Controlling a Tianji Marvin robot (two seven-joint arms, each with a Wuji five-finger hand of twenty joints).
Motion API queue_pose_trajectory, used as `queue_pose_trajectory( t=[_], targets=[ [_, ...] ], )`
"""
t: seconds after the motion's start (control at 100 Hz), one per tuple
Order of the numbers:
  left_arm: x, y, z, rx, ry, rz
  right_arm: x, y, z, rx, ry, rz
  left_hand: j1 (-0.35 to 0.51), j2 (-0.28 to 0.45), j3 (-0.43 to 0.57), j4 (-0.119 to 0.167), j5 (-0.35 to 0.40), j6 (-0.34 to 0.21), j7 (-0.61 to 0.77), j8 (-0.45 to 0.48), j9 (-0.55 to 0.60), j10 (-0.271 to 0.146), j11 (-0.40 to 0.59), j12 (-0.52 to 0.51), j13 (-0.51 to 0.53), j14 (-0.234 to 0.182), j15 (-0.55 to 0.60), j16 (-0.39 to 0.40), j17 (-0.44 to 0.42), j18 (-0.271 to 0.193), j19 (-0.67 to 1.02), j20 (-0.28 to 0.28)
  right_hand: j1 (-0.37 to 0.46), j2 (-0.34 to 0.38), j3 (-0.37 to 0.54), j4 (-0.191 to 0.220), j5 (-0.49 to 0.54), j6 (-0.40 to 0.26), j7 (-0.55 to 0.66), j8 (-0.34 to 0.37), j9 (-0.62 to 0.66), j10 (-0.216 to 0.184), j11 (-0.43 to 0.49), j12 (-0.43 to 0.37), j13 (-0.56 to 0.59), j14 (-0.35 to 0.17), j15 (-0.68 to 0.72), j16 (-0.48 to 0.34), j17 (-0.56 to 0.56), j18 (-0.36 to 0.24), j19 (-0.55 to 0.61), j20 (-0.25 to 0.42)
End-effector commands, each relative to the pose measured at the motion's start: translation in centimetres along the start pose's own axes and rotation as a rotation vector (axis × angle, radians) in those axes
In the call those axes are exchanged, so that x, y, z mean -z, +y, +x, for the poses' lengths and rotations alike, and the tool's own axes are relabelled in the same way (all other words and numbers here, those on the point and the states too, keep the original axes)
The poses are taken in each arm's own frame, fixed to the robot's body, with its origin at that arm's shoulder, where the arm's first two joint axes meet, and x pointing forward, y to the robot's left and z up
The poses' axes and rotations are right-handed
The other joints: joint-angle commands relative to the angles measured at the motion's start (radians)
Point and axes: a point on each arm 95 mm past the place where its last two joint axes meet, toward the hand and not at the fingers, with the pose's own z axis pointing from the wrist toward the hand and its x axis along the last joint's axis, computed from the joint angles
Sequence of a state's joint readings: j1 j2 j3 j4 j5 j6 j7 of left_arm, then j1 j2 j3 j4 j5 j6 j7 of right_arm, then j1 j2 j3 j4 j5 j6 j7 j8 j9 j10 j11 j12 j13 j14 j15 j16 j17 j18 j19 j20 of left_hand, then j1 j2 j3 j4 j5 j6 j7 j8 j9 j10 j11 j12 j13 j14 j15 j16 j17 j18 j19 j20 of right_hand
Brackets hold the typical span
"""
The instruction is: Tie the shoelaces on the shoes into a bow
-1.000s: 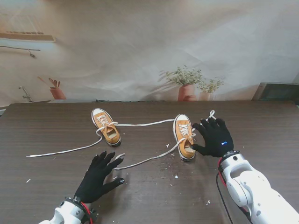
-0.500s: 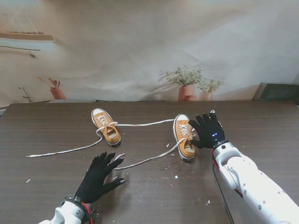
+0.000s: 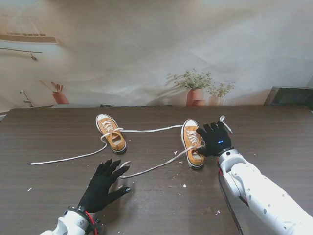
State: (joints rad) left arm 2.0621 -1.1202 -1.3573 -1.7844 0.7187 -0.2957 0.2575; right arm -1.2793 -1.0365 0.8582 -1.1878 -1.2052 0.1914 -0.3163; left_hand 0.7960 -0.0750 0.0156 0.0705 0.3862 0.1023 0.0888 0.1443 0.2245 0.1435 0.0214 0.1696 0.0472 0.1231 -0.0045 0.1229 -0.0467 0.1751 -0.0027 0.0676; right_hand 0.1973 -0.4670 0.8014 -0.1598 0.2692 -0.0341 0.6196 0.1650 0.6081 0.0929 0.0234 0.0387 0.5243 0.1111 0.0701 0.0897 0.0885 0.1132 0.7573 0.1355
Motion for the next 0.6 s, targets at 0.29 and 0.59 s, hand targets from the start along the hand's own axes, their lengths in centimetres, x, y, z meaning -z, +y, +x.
queue_pose_trajectory(
  t=[0.29,0.59],
  targets=[
    [0.2,0.0,0.3,0.007,0.019,-0.01,0.4,0.1,1.5,-0.013,0.005,0.047,0.016,0.021,-0.02,-0.015,0.012,-0.018,0.0,-0.017,0.011,-0.009,0.003,0.001,-0.009,-0.017,-0.005,0.017,-0.005,-0.02,-0.012,-0.007,0.041,0.007,0.036,0.04,-0.022,0.02,0.008,0.015,-0.014,0.026,-0.03,0.009,-0.009,0.022,0.0,0.012,-0.014,0.024,0.01,-0.001],
    [0.4,0.0,0.4,0.017,0.033,-0.009,1.5,0.7,2.8,-0.016,0.013,0.056,0.017,0.021,-0.019,-0.015,0.011,-0.017,0.0,-0.017,0.012,-0.009,0.003,0.002,-0.008,-0.016,-0.005,0.017,-0.005,-0.02,-0.012,-0.006,0.042,0.014,0.023,0.042,-0.02,0.021,0.002,0.011,-0.018,0.027,-0.03,0.008,-0.013,0.023,0.0,0.012,-0.016,0.023,0.008,-0.004]
  ],
)
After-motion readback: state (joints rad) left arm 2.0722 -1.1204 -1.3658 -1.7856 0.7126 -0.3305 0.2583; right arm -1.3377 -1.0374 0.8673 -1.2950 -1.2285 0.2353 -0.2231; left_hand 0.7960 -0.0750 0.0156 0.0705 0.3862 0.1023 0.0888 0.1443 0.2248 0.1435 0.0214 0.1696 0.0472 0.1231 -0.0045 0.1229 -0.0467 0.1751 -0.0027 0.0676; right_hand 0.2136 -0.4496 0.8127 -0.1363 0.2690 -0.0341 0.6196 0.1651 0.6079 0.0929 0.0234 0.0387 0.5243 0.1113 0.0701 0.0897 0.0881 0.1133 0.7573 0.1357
